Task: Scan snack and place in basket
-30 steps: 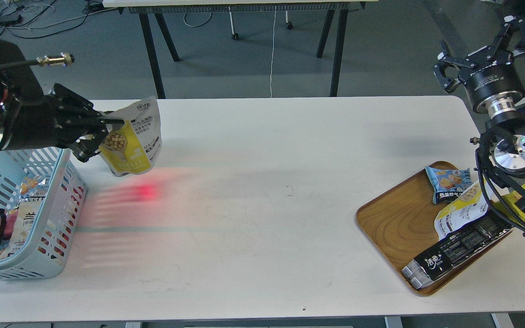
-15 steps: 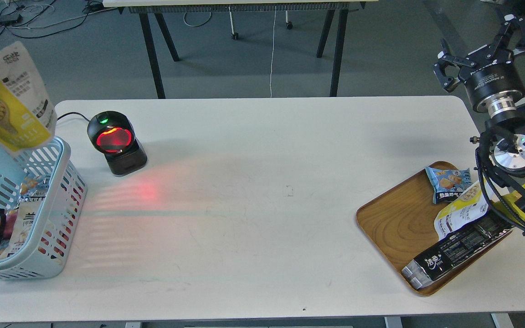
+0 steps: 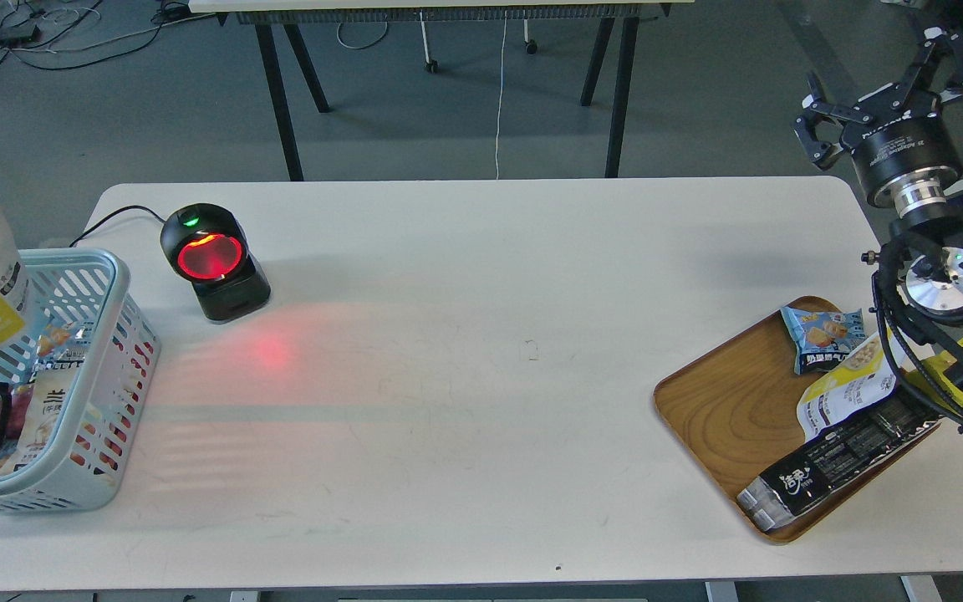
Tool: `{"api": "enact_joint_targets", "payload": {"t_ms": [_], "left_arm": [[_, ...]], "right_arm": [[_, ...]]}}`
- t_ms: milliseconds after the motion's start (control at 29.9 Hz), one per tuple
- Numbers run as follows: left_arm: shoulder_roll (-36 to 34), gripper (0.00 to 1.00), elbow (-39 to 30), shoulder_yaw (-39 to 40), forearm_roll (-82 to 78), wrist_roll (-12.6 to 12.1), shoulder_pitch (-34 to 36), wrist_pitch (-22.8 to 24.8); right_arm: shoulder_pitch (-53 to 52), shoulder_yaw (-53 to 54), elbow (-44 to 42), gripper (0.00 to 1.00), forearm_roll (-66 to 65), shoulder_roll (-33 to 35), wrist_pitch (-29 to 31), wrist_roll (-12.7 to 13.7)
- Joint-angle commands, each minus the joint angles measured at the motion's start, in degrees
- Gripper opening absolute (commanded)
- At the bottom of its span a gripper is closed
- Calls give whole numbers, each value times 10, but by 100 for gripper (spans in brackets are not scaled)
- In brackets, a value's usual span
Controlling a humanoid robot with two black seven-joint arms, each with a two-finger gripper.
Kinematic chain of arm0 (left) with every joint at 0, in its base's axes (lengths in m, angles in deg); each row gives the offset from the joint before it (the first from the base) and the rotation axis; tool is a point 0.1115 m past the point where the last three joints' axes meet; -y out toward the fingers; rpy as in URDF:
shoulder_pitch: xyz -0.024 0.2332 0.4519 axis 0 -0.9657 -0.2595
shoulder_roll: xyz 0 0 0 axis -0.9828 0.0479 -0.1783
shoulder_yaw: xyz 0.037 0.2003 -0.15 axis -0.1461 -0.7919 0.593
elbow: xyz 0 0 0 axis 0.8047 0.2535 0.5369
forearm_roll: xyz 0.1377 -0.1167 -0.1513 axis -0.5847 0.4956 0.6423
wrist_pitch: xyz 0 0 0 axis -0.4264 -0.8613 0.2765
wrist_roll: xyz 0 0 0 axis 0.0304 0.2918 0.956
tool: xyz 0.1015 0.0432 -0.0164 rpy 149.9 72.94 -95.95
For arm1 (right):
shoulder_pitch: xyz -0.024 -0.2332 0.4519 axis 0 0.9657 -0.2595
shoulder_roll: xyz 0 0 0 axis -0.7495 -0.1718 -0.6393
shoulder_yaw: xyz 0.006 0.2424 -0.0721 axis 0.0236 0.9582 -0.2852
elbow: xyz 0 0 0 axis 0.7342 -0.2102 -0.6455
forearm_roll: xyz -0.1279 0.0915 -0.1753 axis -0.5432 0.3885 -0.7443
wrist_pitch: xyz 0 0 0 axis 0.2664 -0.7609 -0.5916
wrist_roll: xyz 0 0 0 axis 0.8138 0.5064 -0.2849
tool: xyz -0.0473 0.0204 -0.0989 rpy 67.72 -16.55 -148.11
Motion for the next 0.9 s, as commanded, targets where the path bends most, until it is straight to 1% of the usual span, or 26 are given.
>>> {"api": "enact_joint_targets", "payload": {"t_ms": [0, 67, 134, 167, 267, 301, 401, 468, 535, 601, 768, 869], "left_arm": [[0, 0, -1, -7, 0, 0, 0, -6], [0, 1, -2, -7, 0, 0, 0, -7], [0, 6, -3, -8, 0, 0, 0, -10], [0, 10, -5, -9, 1, 0, 1, -14], [2, 28, -7, -9, 24, 0, 1, -30], [4, 36, -7, -8, 41, 0, 0, -37], [15, 76, -2, -8, 138, 0, 0, -51], [26, 90, 1, -7, 219, 0, 1, -50], [36, 99, 18, -5, 281, 0, 2, -48], [61, 99, 51, -2, 321, 0, 2, -51], [175, 99, 146, 10, 389, 0, 21, -45], [227, 100, 194, 34, 479, 0, 30, -25]], "right_arm": [[0, 0, -3, 99, 0, -1, 4, 0], [0, 0, -3, 99, 0, -1, 5, 0], [-1, 0, -3, 99, 0, -1, 5, 0], [-1, 0, -3, 99, 0, -1, 5, 0], [-1, 0, -3, 99, 0, -1, 5, 0], [-1, 0, -3, 99, 0, -1, 5, 0], [-2, 0, -3, 99, 0, -1, 5, 0], [-2, 0, -3, 99, 0, -1, 5, 0], [-4, 0, -5, 100, 0, 0, 3, 0], [-7, 0, -9, 99, -3, 0, 1, 0], [-20, 1, -17, 100, -3, 3, -2, 0], [-31, 4, -34, 100, -3, 1, -3, 0]]}}
